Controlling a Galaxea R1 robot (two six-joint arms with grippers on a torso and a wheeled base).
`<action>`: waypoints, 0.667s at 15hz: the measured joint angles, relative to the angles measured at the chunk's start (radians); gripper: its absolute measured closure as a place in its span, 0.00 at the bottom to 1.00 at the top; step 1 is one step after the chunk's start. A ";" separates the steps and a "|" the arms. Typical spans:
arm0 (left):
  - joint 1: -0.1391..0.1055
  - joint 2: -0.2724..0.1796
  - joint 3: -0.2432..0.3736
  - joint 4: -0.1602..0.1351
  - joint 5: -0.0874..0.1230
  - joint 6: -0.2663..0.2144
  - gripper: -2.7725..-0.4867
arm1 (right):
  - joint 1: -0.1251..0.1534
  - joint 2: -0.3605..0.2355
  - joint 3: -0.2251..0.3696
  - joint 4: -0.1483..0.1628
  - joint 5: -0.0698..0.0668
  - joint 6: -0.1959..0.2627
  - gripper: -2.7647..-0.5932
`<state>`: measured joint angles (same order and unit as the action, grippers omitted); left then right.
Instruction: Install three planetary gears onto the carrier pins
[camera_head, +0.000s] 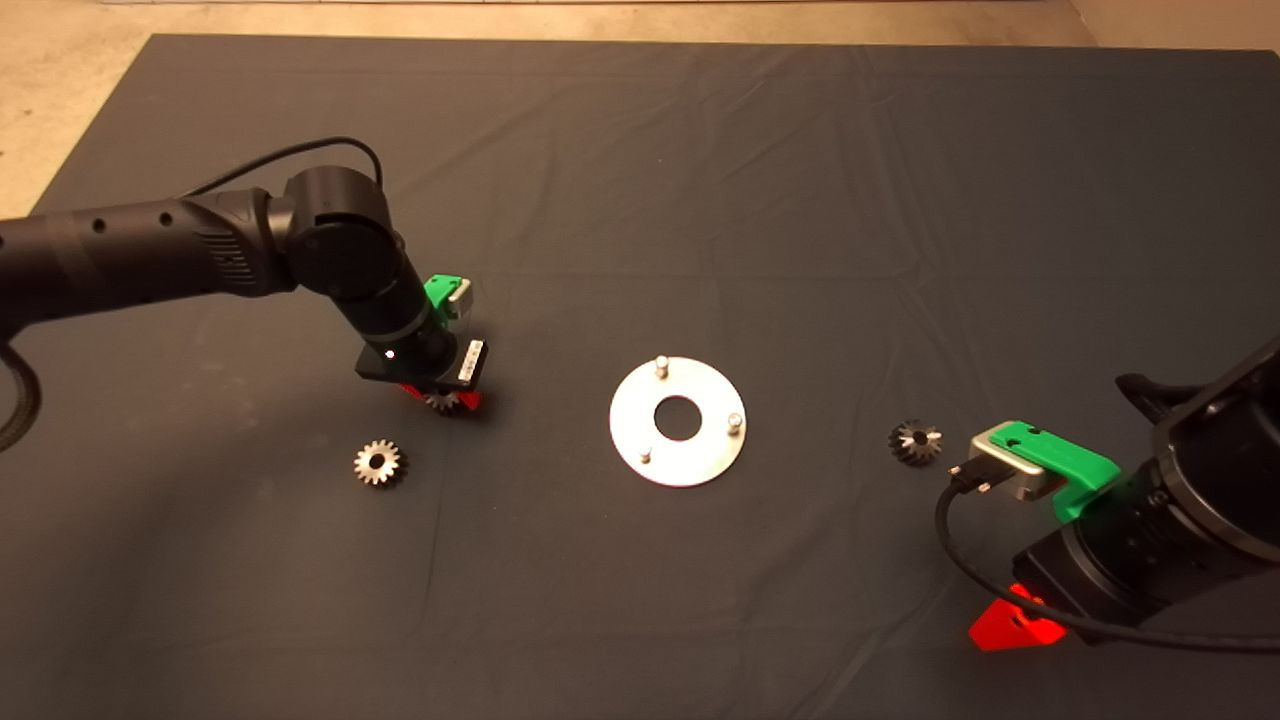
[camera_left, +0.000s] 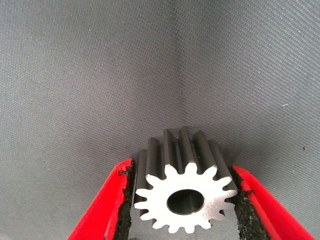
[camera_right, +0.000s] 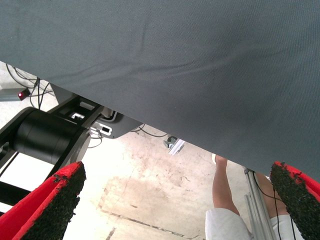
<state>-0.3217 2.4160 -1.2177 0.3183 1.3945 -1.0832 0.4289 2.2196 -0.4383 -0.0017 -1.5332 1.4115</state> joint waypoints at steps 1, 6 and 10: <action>0.000 0.000 0.000 0.000 0.000 0.000 0.68 | 0.000 0.000 0.000 0.000 0.000 0.000 0.01; 0.000 -0.006 0.000 -0.001 -0.002 0.004 0.73 | 0.000 0.000 0.000 0.000 0.000 0.000 0.01; 0.000 -0.009 0.000 -0.003 -0.008 0.005 0.75 | 0.000 0.000 0.000 0.000 0.000 0.000 0.01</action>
<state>-0.3217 2.4072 -1.2177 0.3155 1.3868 -1.0785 0.4289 2.2191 -0.4383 -0.0013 -1.5336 1.4115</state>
